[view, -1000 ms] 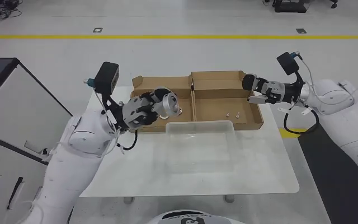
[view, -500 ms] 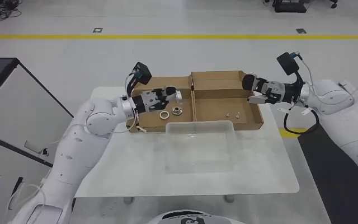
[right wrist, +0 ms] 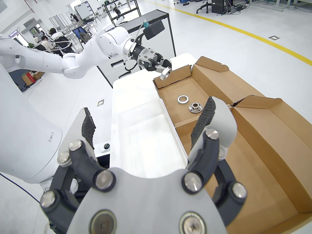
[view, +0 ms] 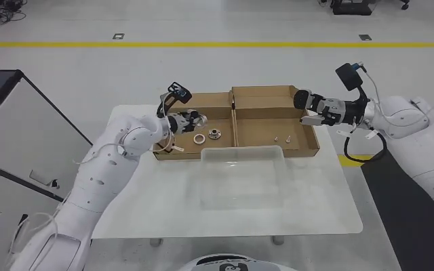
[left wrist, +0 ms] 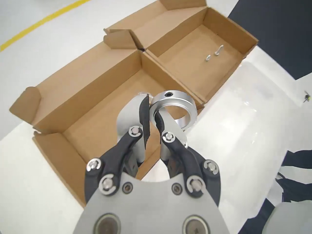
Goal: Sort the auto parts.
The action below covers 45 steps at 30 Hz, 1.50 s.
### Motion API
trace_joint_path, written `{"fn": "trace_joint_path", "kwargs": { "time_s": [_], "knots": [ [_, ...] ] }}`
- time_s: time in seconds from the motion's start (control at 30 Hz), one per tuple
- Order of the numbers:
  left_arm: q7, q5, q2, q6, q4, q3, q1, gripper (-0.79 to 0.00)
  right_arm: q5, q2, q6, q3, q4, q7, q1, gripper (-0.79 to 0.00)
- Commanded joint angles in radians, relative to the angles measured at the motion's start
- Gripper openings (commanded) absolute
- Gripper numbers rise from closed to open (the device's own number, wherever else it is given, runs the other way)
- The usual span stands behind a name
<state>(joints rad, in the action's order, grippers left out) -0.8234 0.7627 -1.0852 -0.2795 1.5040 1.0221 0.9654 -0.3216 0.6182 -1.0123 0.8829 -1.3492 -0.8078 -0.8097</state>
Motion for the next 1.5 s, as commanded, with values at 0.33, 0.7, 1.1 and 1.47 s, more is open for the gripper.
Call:
{"fn": "trace_joint_path", "kwargs": {
  "time_s": [0.33, 0.7, 1.1, 1.47],
  "knots": [
    [-0.037, 0.163, -0.05, -0.045, -0.25, -0.173, -0.159, -0.785, 0.0, 0.0, 0.0, 0.0, 0.0, 0.0, 0.0, 0.0],
    [-0.04, 0.277, -0.085, -0.128, -0.434, -0.267, -0.239, -0.785, 0.0, 0.0, 0.0, 0.0, 0.0, 0.0, 0.0, 0.0],
    [-0.016, 0.351, -0.1, -0.162, -0.541, -0.3, -0.245, -0.785, 0.0, 0.0, 0.0, 0.0, 0.0, 0.0, 0.0, 0.0],
    [0.01, 0.359, -0.115, -0.166, -0.589, -0.305, -0.246, -0.185, 0.0, 0.0, 0.0, 0.0, 0.0, 0.0, 0.0, 0.0]
  ]
}}
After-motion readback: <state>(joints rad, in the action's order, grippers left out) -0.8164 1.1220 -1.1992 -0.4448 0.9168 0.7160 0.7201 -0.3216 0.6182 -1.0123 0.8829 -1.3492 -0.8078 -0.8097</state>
